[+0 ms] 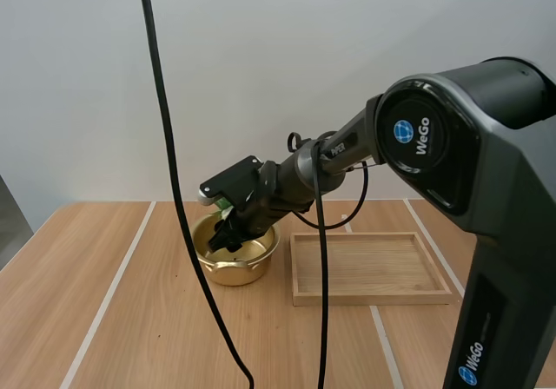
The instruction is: Open the pot, put the pineapple inside, and close it
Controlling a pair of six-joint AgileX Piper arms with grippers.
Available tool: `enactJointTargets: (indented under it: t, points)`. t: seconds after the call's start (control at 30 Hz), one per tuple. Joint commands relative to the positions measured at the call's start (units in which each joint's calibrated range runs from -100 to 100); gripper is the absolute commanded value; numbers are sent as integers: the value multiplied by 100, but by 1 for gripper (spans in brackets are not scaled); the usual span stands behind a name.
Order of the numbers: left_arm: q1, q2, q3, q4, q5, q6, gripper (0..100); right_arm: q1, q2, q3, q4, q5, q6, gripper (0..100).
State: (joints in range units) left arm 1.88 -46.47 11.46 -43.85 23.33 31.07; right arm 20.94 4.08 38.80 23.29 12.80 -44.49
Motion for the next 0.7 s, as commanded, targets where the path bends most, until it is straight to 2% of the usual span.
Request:
enactJointTargets:
  t: [0.0, 0.43, 0.67]
  points:
    - [-11, -46, -59, -35, -121, -36, 0, -4, 80, -99, 36, 315, -66, 0]
    - [-11, -46, -59, -35, -121, -36, 0, -26, 258, -101, 36, 1237, -66, 0]
    - [-11, -46, -59, -35, -121, -36, 0, -158, 287, -101, 36, 1778, -24, 0]
